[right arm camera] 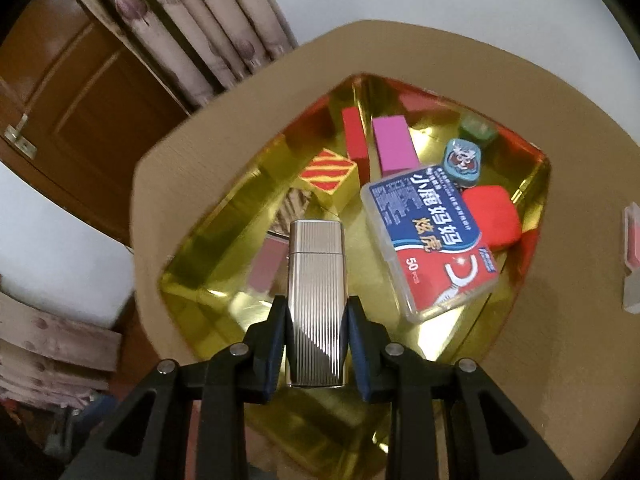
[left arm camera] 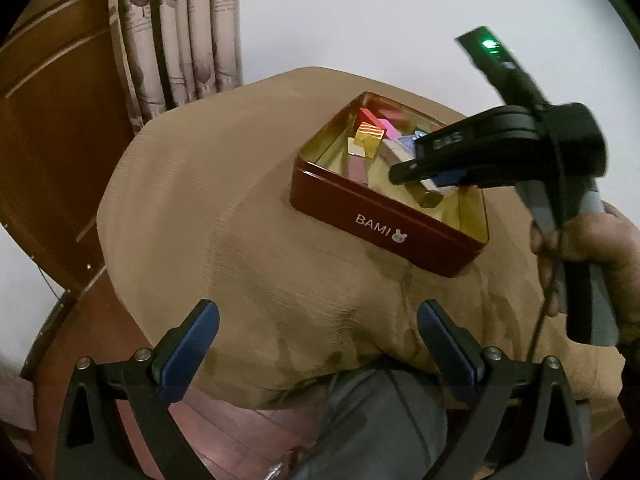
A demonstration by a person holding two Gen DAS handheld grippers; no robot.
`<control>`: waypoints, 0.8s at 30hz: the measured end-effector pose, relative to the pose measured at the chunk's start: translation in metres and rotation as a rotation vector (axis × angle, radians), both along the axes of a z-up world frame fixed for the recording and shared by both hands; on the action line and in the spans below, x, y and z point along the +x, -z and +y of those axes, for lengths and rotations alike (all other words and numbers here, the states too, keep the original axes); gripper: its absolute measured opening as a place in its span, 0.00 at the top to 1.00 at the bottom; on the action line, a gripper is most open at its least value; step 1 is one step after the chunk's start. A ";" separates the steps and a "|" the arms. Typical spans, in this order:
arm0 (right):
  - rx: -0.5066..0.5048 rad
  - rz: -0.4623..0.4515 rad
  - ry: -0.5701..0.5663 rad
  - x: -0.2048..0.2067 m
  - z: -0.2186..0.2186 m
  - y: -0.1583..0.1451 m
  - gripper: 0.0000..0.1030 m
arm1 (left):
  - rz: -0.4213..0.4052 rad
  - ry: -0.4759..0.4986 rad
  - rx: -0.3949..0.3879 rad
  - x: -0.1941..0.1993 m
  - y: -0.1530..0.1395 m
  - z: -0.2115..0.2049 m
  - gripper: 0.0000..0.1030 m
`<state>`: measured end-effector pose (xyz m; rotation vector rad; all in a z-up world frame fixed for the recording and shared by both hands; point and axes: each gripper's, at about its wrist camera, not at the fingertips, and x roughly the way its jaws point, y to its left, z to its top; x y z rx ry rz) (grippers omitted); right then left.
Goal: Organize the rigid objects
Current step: 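Grasp the silver lipstick case with the right gripper and place it in the tin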
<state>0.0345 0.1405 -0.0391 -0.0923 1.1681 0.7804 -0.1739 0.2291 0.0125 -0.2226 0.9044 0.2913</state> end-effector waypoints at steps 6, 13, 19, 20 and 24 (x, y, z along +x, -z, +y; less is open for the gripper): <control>-0.063 -0.029 -0.007 0.005 0.024 0.024 0.72 | -0.030 0.012 -0.007 -0.001 -0.003 0.002 0.05; -0.050 -0.038 -0.010 0.005 0.046 0.020 0.69 | -0.031 0.015 0.021 -0.001 -0.004 -0.001 0.05; 0.015 -0.002 0.037 0.013 0.044 0.012 0.63 | -0.045 0.024 0.040 -0.003 -0.007 -0.005 0.05; 0.014 -0.012 0.040 0.012 0.036 0.007 0.63 | -0.046 0.025 0.044 -0.003 -0.007 -0.005 0.05; 0.122 -0.065 0.081 0.004 -0.002 -0.013 0.63 | -0.048 0.050 0.048 -0.003 -0.007 -0.011 0.05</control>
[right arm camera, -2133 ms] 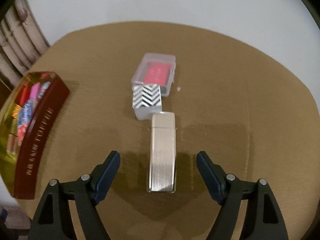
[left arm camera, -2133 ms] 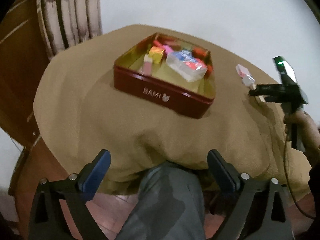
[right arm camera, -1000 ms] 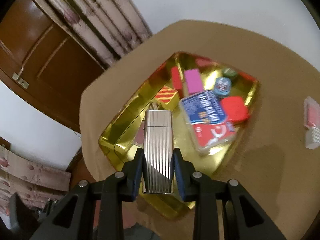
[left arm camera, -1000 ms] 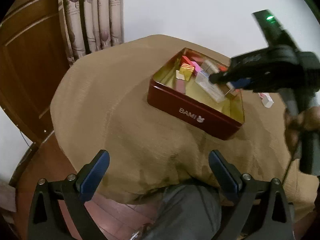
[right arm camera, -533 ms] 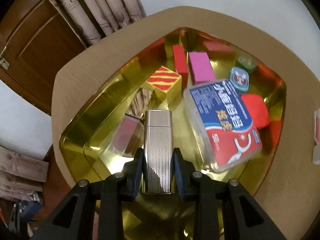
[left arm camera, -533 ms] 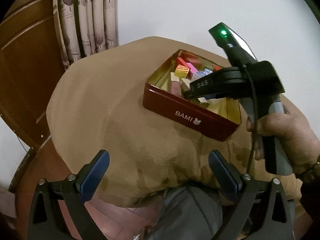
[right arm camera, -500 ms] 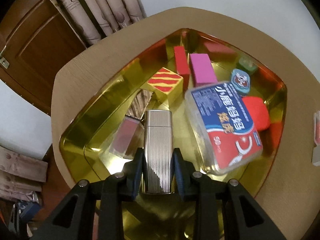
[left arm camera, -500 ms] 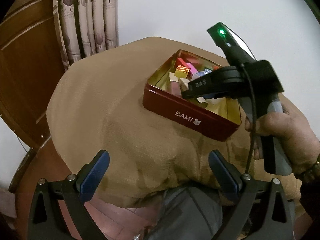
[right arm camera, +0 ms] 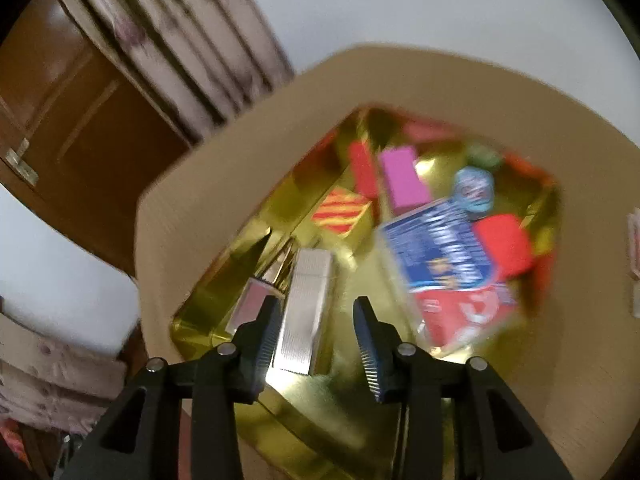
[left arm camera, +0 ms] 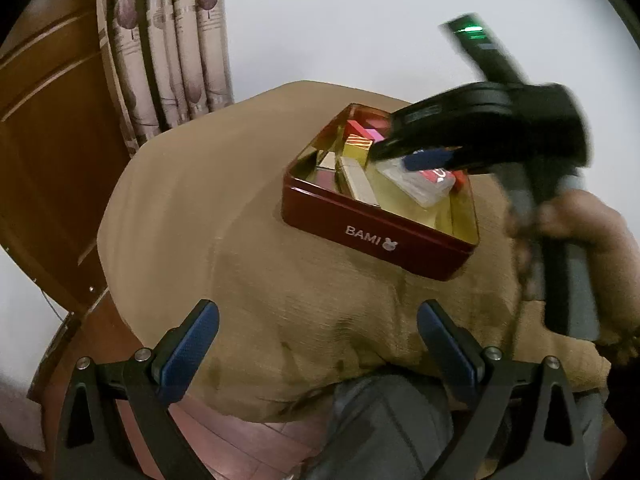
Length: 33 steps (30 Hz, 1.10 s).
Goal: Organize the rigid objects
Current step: 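Grasp the silver lipstick case with the right gripper and place it in the tin, then reach the left gripper toward the black-and-white zigzag cube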
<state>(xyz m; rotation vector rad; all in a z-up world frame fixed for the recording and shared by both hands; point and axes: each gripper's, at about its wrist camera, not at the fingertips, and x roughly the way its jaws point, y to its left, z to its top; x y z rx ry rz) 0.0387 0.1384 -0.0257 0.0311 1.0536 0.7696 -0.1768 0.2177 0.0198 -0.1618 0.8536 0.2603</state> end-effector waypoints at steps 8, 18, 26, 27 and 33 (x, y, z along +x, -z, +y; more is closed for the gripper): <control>-0.095 -0.238 0.322 -0.020 -0.161 -0.003 0.50 | -0.004 0.125 0.028 -0.001 -0.002 -0.027 0.05; -0.468 -0.258 0.643 -0.009 -0.348 0.058 0.50 | -0.006 0.352 0.038 0.029 -0.028 -0.108 0.05; -0.373 -0.195 0.776 -0.004 -0.403 0.069 0.47 | -0.006 0.413 0.005 0.113 -0.033 -0.165 0.02; -0.363 -0.183 0.778 0.000 -0.402 0.071 0.47 | 0.002 0.418 -0.014 0.127 -0.033 -0.172 0.02; -0.313 -0.176 0.777 -0.006 -0.406 0.074 0.40 | 0.070 0.421 -0.104 0.216 -0.022 -0.209 0.02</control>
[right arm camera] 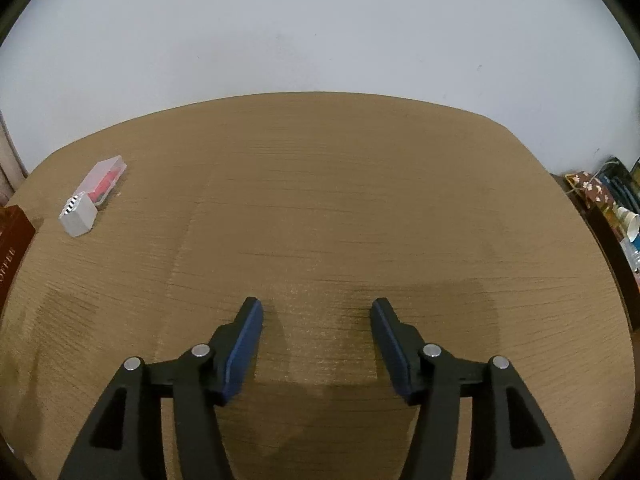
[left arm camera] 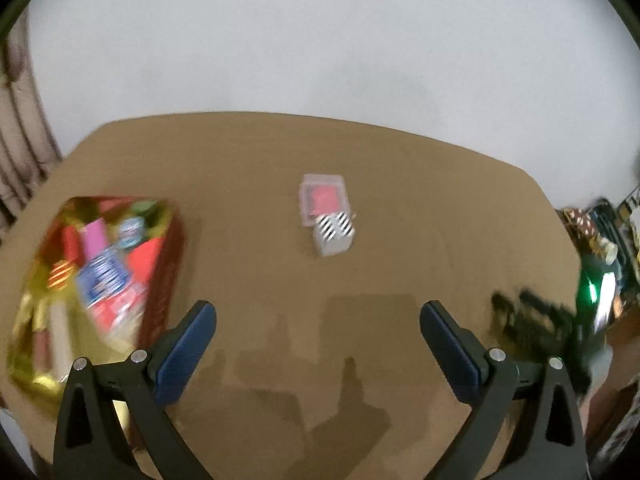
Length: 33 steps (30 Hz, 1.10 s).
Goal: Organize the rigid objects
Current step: 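Reach the left gripper toward the black-and-white zigzag cube, then grasp the zigzag cube with the left gripper and place it in the tin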
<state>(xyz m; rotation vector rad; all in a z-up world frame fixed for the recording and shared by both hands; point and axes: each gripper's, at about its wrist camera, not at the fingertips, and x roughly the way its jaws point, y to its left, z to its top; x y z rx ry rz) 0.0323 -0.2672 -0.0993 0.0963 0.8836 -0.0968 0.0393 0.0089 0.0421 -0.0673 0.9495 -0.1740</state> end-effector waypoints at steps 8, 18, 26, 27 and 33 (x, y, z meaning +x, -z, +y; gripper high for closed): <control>0.102 -0.030 -0.021 -0.007 -0.011 -0.003 0.33 | 0.104 -0.054 0.033 0.072 0.035 -0.023 0.02; 0.162 -0.052 -0.023 -0.032 -0.037 -0.015 0.33 | 0.168 -0.084 0.080 0.107 0.057 -0.034 0.03; 0.184 -0.058 -0.025 -0.043 -0.049 -0.020 0.33 | 0.222 -0.111 0.103 0.126 0.076 -0.048 0.18; 0.185 -0.059 -0.025 -0.043 -0.050 -0.021 0.33 | 0.245 -0.117 0.100 0.129 0.080 -0.048 0.24; 0.200 -0.061 -0.025 -0.044 -0.055 -0.023 0.33 | 0.261 -0.109 0.089 0.132 0.091 -0.050 0.75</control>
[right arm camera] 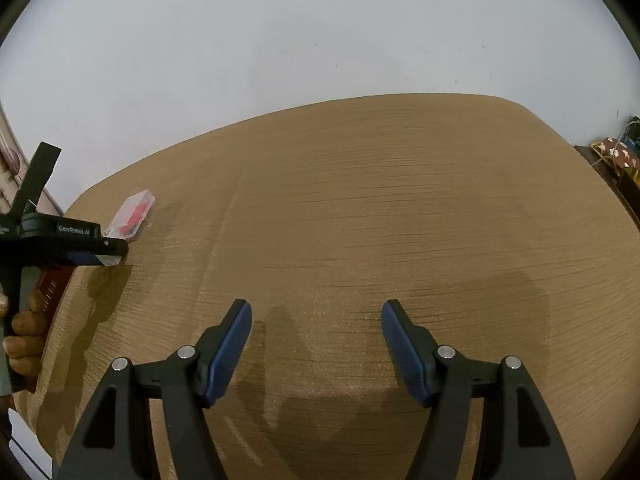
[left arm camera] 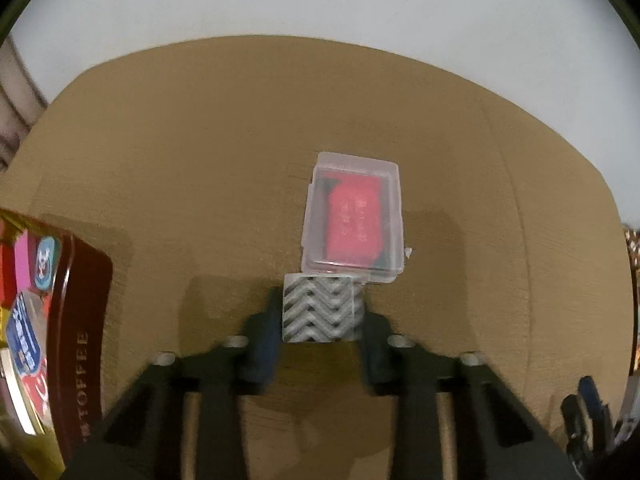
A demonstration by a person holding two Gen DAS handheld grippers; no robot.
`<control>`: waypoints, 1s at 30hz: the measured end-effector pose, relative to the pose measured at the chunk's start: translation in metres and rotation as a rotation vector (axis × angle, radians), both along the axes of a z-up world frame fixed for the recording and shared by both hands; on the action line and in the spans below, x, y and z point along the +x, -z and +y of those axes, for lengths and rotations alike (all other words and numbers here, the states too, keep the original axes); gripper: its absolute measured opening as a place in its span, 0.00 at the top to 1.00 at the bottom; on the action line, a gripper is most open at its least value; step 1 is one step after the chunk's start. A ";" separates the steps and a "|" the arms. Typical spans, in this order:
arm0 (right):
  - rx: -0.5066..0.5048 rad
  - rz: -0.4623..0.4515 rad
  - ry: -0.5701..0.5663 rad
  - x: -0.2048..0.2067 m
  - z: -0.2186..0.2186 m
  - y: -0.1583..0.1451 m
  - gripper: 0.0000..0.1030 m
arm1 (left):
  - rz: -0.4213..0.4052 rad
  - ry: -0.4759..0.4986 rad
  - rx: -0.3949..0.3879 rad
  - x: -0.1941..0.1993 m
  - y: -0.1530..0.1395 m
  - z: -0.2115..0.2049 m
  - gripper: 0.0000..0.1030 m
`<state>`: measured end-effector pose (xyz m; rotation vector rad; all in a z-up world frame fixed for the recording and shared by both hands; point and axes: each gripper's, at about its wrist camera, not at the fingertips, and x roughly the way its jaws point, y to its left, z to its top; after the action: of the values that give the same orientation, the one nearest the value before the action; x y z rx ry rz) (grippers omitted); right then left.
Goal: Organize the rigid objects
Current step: 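Grasp the zigzag cube with the left gripper and place it in the tin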
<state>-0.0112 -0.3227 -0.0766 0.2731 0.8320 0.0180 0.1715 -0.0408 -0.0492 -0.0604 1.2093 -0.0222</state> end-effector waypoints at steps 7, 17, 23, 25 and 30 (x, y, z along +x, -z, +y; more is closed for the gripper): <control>0.013 -0.001 0.002 -0.002 -0.005 -0.003 0.33 | -0.053 -0.013 -0.071 -0.038 -0.021 0.010 0.75; -0.004 0.011 0.001 -0.002 -0.004 -0.006 0.32 | -0.142 -0.030 -0.088 -0.140 -0.101 0.095 0.74; -0.029 0.020 0.001 0.001 0.000 -0.006 0.32 | -0.067 -0.133 -0.029 -0.163 -0.093 0.193 0.75; -0.039 0.023 0.001 0.002 0.002 -0.006 0.32 | -0.042 -0.149 -0.033 -0.158 -0.081 0.213 0.75; -0.057 0.030 -0.002 0.006 0.005 -0.004 0.31 | -0.026 -0.165 -0.002 -0.148 -0.055 0.225 0.74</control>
<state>-0.0051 -0.3172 -0.0725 0.2195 0.8613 -0.0084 0.0230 0.1840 0.0058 -0.1604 1.1756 0.1197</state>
